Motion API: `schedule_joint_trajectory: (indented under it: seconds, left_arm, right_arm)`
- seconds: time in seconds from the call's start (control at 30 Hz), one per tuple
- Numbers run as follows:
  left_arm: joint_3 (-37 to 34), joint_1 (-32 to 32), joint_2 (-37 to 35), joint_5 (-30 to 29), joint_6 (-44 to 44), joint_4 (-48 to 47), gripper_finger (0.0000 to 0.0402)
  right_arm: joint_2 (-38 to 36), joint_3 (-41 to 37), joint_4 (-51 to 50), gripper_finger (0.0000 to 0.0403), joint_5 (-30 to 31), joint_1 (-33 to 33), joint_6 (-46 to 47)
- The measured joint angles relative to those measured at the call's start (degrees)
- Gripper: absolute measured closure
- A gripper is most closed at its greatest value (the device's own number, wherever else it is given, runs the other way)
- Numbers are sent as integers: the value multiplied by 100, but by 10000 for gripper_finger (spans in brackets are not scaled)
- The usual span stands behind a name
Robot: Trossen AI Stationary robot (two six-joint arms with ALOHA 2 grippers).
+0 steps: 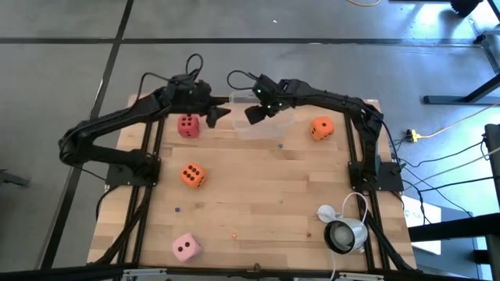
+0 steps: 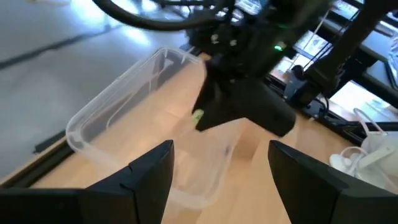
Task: Pick & Place Dice
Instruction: Put the small green dice into the transparent bin
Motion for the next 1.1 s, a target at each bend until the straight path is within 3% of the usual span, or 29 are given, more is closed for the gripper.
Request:
schedule_joint_trajectory:
  seconds: [0.1, 0.13, 0.2, 0.23, 0.3, 0.33, 0.43, 0.47, 0.53, 0.57, 0.67, 0.77, 0.9, 0.97, 1.0, 1.07, 1.1]
  left_arm:
    - [0, 242, 288, 401, -72, 288, 148]
    - [0, 306, 363, 513, -110, 389, 148]
    - [-2, 417, 459, 690, -216, 583, 148]
    - [-2, 467, 490, 786, -289, 689, 148]
    - [-2, 543, 519, 934, -447, 897, 148]
    - [-2, 575, 519, 985, -508, 976, 148]
    - [-2, 656, 519, 1144, -638, 1292, 148]
    - [-2, 676, 519, 1203, -735, 1370, 148]
    - [-2, 712, 519, 1336, -920, 1498, 148]
    - [-2, 732, 519, 1432, -974, 1556, 148]
    - [-2, 760, 516, 1522, -1019, 1605, 148]
    - [-2, 757, 516, 1576, -1090, 1591, 148]
    - [-2, 755, 516, 1687, -1125, 1591, 148]
    - [-2, 755, 516, 1763, -1160, 1594, 148]
    - [-2, 756, 516, 1796, -1163, 1593, 148]
    - [-2, 755, 516, 1806, -1167, 1591, 148]
    - [-2, 755, 516, 1808, -1167, 1592, 148]
  right_arm:
    - [-11, 0, 137, 250, -772, -12, -397]
    - [-19, 0, 97, 250, -574, -6, -389]
    - [-37, -1, -334, 253, 492, 18, 236]
    - [-44, -11, -482, 254, 603, 27, 250]
    - [-46, -4, -195, 257, -262, -26, -496]
    - [-53, 0, -165, 259, -336, -34, -706]
    - [-60, -1, -625, 264, 1066, 14, 234]
    - [-60, -9, -618, 266, 1009, 6, 189]
    - [-60, -1, -139, 268, -123, -89, -630]
    - [-60, 1, -75, 268, -229, -106, -842]
    - [-53, -4, -402, 268, 921, -51, 189]
    - [-53, 2, 1, 266, 38, -133, -495]
    - [-47, -6, -88, 258, 414, -151, 26]
    - [-47, 4, 329, 250, 55, -137, -639]
    - [-53, 10, 295, 246, 275, -131, -658]
    - [-53, -3, -134, 239, 698, -119, 118]
    - [-44, -11, -111, 236, 401, -132, 34]
